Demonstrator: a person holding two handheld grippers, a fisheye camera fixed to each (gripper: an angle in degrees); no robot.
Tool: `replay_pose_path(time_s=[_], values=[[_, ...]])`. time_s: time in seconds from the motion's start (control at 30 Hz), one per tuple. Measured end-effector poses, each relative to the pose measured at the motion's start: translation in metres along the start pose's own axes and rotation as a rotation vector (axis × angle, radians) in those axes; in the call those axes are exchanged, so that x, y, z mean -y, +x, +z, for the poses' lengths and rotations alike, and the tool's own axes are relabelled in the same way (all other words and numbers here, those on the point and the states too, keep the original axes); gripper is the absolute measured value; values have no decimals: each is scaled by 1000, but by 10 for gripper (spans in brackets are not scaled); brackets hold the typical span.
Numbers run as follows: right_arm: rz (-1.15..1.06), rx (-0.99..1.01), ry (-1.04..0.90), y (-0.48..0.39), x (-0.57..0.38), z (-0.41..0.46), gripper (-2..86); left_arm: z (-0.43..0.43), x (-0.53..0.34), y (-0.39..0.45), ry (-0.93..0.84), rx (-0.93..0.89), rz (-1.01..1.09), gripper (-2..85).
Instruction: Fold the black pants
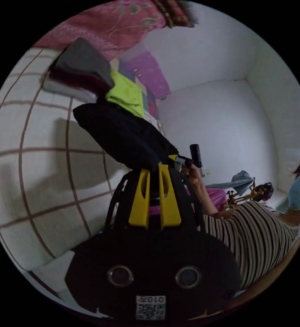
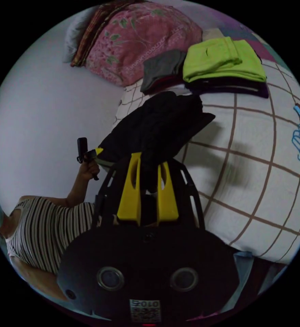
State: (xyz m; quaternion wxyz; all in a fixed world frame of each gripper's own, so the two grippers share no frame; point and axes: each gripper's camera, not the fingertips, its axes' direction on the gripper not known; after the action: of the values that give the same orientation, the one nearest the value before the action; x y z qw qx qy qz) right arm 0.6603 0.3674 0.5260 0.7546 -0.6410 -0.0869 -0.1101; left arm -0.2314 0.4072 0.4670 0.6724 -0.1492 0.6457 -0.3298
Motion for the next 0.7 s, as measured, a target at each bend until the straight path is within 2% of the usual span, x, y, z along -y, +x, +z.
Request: replay_pose_path(time_s=[0.17,0.3,0.47,0.63,0.7], values=[[54,54,-110,17,4,4,83,8,-3,-16,-30,7,-123,69],[32,76,-127,10,42,-14,83,-4,28,-9,-19,25,-101,70],[-156,21,-56,-40,138,-68,83,-57,136,28,63,69,100,71],[-440,-85,177,-111,257,-144,84,-115,258,71,182,134,370,72],[-472,-116,253,-118,291,-156,85,-123,297,70,192,158,434,72]])
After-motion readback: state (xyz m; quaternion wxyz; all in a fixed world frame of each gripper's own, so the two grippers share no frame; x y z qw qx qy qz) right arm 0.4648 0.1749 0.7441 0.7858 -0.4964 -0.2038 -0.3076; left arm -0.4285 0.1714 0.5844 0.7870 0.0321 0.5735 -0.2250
